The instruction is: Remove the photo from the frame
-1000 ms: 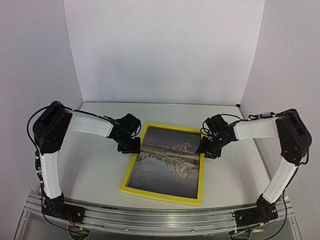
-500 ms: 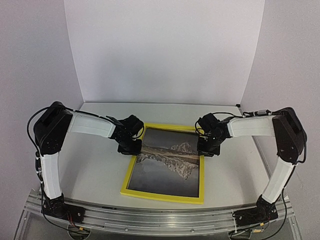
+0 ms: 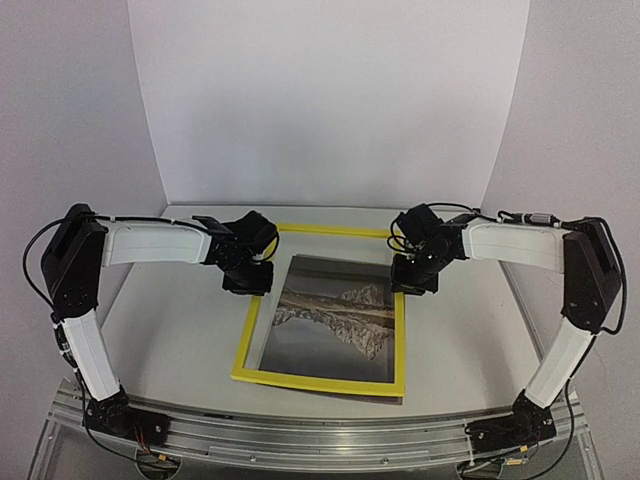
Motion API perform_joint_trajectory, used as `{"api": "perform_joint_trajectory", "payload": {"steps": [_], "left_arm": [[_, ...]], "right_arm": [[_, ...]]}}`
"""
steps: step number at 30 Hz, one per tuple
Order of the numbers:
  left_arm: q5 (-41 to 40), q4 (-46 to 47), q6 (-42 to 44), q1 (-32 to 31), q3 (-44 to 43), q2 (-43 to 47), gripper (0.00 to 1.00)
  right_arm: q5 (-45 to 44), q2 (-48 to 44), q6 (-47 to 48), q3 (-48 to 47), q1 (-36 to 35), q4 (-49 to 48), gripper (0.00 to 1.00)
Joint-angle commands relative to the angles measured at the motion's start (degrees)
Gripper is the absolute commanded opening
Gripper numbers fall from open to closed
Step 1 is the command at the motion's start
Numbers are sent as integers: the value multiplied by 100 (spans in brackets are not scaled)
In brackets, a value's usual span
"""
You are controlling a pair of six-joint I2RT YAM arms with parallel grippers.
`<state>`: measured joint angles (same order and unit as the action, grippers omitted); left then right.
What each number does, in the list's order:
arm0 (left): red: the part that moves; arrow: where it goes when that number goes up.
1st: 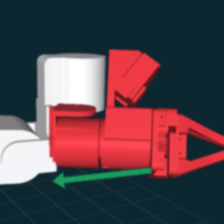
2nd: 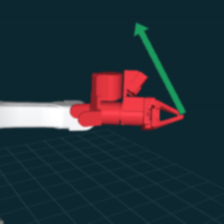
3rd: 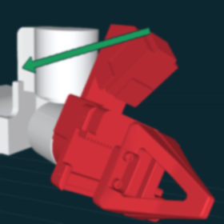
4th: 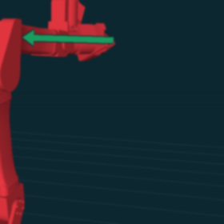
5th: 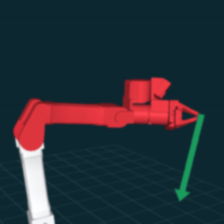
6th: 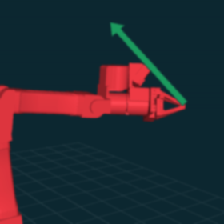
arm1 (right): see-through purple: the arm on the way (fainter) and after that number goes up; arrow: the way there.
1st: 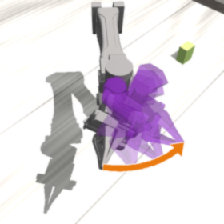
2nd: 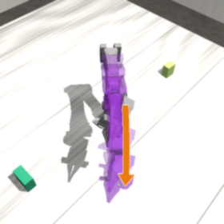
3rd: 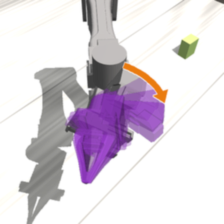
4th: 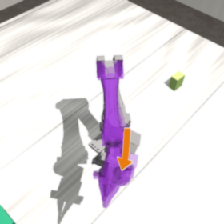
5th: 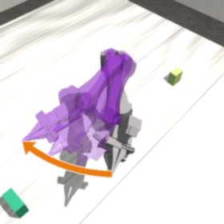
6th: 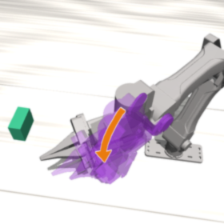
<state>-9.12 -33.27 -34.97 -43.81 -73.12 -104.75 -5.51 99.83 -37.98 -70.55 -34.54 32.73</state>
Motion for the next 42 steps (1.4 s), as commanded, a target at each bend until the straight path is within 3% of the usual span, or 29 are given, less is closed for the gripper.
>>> {"api": "perform_joint_trajectory", "payload": {"steps": [1, 5, 8, 11, 16, 20, 24, 27, 39, 42], "left_arm": [[-564, -292, -110, 7, -193, 288, 0], [-747, -229, 15, 183, 41, 486, 0], [-821, 12, 253, 613, 384, 683, 0], [-926, 505, 817, 1033, 838, 927, 0], [-1244, 907, 1393, 1779, 1257, 1103, 0], [-1396, 1135, 1712, 2565, 1364, 944, 0], [-1142, 1475, 2282, 3318, 1381, 631, 0], [-734, 2177, 3007, 3560, 1638, 595, 0], [-297, 3074, 4717, 4249, 1398, -172, 0], [-362, 2953, 4775, 4293, 1220, -354, 15]], "right_arm": [[1024, -92, 3, -525, -155, -297, 0], [1117, 305, -120, -878, -430, -452, 1], [1185, 769, -279, -1235, -598, -606, 10], [1277, 1320, -448, -1663, -786, -891, 11], [1653, 2603, -746, -2957, -1178, -1282, 14], [1910, 3593, -898, -4001, -1409, -1317, 24], [2175, 4050, -980, -4482, -1471, -1341, 44], [1943, 3929, -867, -4345, -1476, -1348, 61], [1008, 2007, -364, -2590, -1323, -1357, 80], [749, 1450, -366, -1963, -1187, -1349, 85]]}}
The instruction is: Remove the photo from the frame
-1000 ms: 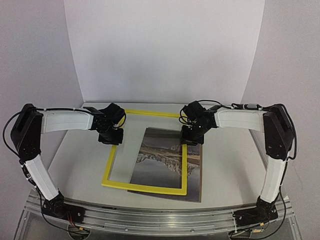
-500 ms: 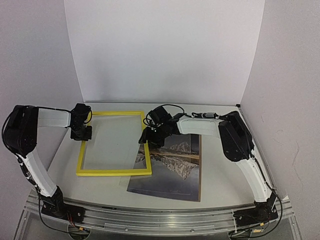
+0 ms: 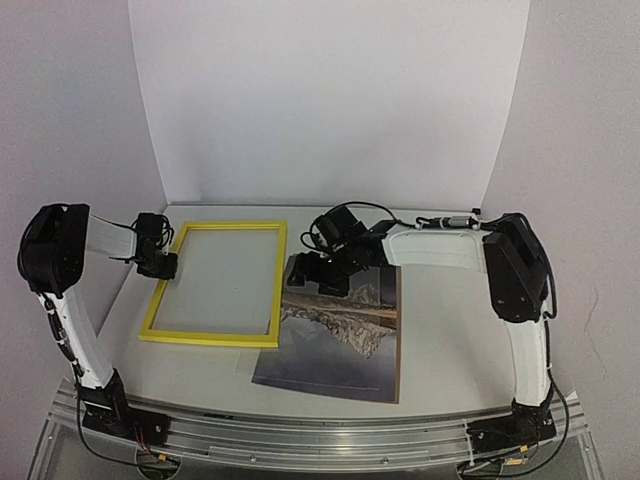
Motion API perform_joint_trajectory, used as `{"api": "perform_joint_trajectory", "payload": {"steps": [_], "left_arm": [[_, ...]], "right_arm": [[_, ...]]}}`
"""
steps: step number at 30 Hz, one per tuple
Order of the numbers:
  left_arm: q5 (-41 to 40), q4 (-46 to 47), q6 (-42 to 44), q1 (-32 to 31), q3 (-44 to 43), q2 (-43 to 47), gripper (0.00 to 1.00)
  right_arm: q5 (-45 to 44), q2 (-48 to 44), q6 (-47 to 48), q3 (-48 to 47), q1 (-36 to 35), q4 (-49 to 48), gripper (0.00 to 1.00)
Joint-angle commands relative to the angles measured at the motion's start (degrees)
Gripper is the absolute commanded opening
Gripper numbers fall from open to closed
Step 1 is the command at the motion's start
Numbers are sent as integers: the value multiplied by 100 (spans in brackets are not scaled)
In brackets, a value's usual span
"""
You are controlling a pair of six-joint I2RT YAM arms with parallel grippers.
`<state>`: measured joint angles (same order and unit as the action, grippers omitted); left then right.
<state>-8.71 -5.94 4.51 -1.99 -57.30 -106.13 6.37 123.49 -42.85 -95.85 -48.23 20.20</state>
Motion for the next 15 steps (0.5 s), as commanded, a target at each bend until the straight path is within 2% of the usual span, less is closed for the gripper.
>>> {"api": "perform_joint_trajectory", "payload": {"steps": [1, 3, 6, 7, 8, 10, 12, 15], "left_arm": [[-498, 161, 804, 111, -434, -271, 30], [-700, 45, 724, 111, -561, -389, 53], [-807, -2, 611, 111, -636, -427, 69], [-830, -29, 569, 111, -667, -411, 79], [-905, -97, 503, 111, -722, -402, 94], [-1056, -417, 240, 110, -964, -354, 99], [-1071, -875, -190, 103, -1297, -241, 100], [-370, -1615, -939, -5, -1776, 66, 100]], "right_arm": [[-543, -1127, 125, 787, 238, -96, 88], [-667, -1601, 111, 1338, 350, -96, 93], [-992, -2243, 29, 2226, 566, -95, 95], [-1038, -2479, -18, 2488, 643, -96, 96], [-1092, -2665, -65, 2737, 705, -100, 96], [-1162, -3091, -98, 3170, 829, -100, 96], [-1081, -3401, -166, 3593, 941, -104, 96], [-959, -3647, -234, 4059, 1090, -112, 96]]}}
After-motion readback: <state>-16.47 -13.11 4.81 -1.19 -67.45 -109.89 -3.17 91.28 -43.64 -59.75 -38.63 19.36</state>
